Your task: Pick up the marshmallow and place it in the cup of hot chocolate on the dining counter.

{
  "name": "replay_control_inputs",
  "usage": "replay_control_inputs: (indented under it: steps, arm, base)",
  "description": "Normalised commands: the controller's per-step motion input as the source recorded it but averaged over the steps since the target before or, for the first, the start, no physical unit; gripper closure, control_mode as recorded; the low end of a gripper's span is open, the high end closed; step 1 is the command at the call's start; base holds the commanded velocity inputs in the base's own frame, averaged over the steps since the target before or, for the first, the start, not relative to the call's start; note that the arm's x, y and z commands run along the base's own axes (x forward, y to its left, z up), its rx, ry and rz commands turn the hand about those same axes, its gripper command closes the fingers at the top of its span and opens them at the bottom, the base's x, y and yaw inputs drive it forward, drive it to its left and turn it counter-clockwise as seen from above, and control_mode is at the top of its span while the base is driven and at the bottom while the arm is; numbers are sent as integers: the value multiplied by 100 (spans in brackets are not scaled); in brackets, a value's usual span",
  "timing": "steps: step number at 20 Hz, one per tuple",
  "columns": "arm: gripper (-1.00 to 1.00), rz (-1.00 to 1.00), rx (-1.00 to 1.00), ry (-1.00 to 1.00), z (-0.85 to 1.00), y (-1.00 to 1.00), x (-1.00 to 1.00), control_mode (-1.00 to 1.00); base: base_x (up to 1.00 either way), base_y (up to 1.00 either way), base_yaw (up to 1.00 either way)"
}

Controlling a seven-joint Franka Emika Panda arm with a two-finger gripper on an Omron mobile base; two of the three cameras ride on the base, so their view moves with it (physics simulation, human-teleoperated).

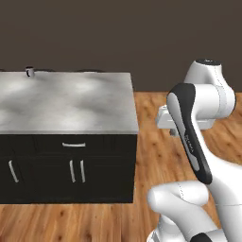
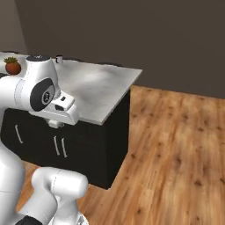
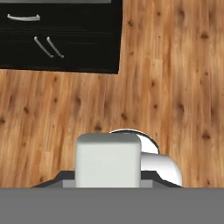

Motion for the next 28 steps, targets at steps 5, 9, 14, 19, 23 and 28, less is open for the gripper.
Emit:
replay_control_inputs:
  steps: [5, 9, 14, 19, 23, 28]
  arm:
    - [100, 0, 0, 0, 0, 0, 0, 100]
    - [100, 0, 0, 0, 0, 0, 0, 100]
    - [100, 0, 0, 0, 0, 0, 0, 100]
    - [100, 0, 0, 0, 0, 0, 0, 100]
    - [100, 0, 0, 0, 0, 0, 0, 100]
    - [100, 0, 0, 0, 0, 0, 0, 100]
  base:
    - [32, -100, 29]
    - [36, -100, 47]
    - [36, -82, 71]
    - [33, -92, 67]
    - [21, -100, 61]
    - [15, -100, 42]
